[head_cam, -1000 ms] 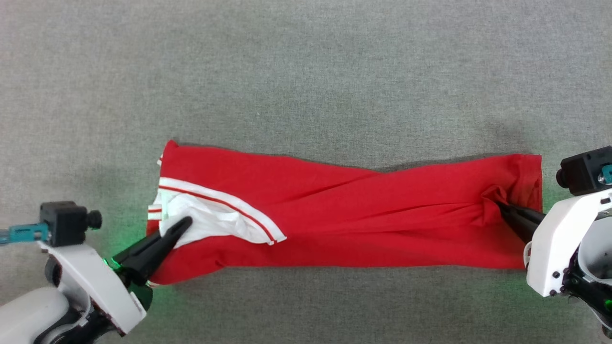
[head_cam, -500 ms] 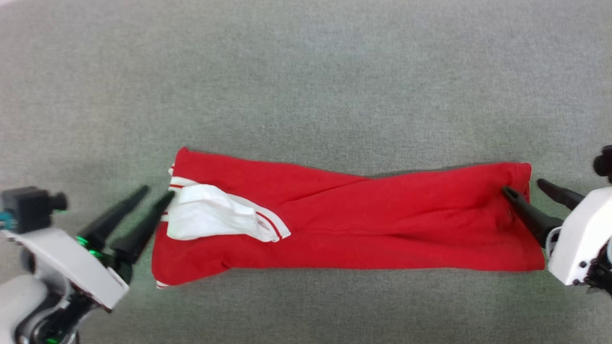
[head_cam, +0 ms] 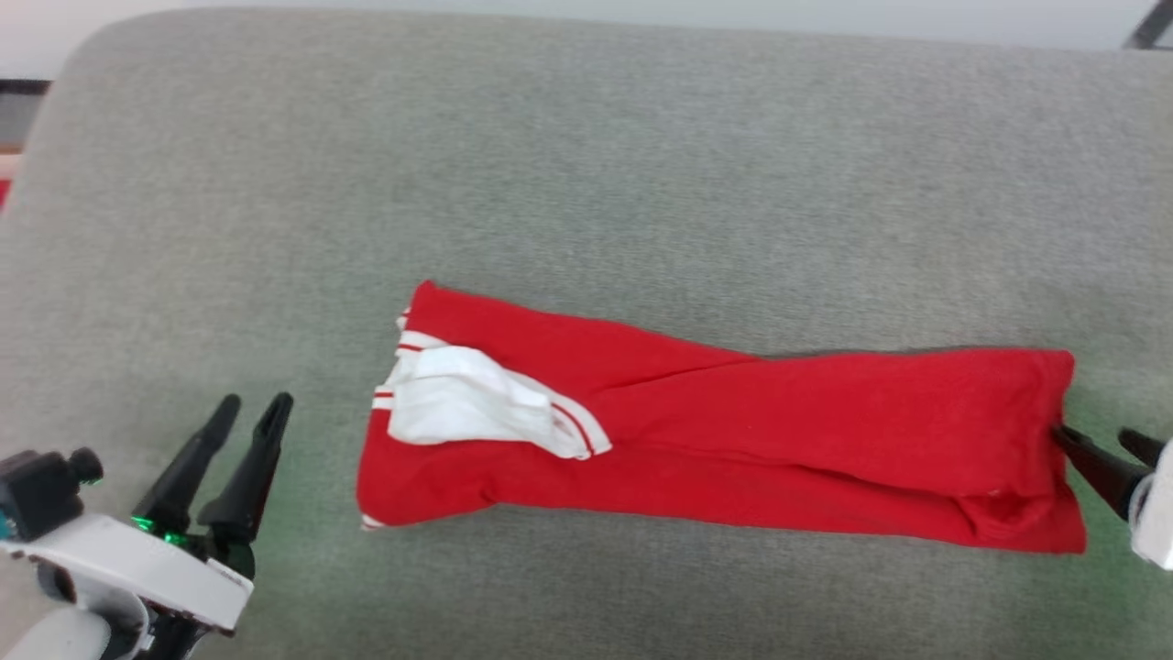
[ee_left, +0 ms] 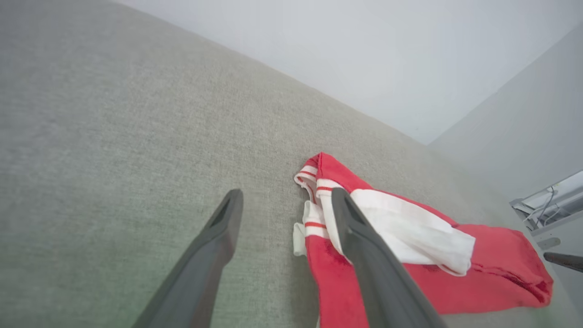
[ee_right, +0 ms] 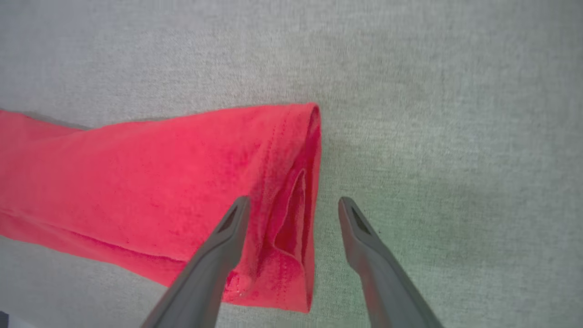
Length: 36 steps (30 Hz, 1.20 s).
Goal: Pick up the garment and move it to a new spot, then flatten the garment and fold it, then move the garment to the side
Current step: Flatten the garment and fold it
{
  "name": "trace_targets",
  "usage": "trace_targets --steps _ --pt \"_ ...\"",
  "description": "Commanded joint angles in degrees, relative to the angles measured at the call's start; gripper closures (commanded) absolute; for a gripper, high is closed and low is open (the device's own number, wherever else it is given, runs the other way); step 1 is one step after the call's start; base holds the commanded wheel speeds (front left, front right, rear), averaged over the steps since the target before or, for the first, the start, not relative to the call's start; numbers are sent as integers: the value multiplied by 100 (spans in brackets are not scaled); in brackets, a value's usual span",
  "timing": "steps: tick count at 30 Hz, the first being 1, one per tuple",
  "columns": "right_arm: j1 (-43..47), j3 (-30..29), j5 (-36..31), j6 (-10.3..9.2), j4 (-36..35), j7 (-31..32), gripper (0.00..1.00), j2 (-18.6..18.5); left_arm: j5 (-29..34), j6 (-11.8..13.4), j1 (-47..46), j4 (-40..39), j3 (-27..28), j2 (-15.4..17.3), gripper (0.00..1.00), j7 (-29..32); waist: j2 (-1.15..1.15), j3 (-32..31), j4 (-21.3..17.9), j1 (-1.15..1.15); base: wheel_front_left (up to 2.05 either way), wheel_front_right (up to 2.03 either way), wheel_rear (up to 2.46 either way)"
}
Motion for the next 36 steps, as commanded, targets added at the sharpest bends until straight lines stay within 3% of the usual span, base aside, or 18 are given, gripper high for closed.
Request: trace_targets --steps 1,6,11,18,25,26,27,28,29,30,36 --pt "40 -151 -74 -4 19 109 0 64 236 14 105 25 140 -84 0 -5 0 -50 143 0 0 0 0" --pt "-76 -577 -289 -4 50 622 0 328 1521 14 337 83 1072 -607 0 -5 0 -50 278 0 0 0 0" --pt "-279 -647 -590 -4 159 917 0 526 2602 15 487 -12 1592 -1013 0 -4 0 5 314 0 0 0 0" --pt "-596 -599 -1236 -4 500 1196 0 680 3163 14 432 -4 1681 -1253 0 -5 0 138 352 0 0 0 0" --pt "-719 -391 -1592 -3 1007 1217 0 837 3318 15 220 -32 1620 -1419 0 -5 0 280 455 0 0 0 0" --pt "-729 -352 -1597 -3 1066 1219 5 863 3333 15 207 -26 1606 -1441 0 -5 0 289 468 0 0 0 0" --pt "-731 -327 -1610 -1 1103 1197 38 885 3364 15 192 -25 1598 -1453 0 -5 0 295 478 0 0 0 0" --pt "-743 -327 -1612 -1 1132 1170 59 900 3455 14 169 -30 1591 -1428 0 -4 0 297 487 0 0 0 0" --pt "-760 -322 -1596 -1 1157 1159 96 913 3465 15 162 -27 1585 -1444 0 -5 0 293 492 0 0 0 0" --pt "-778 -321 -1583 -1 1178 1126 100 922 3454 15 161 -24 1603 -1478 0 -5 0 286 494 0 0 0 0" --pt "-856 -615 -1476 -1 1046 885 100 858 3530 14 306 -23 1757 -1460 0 -4 0 191 381 0 0 0 0"
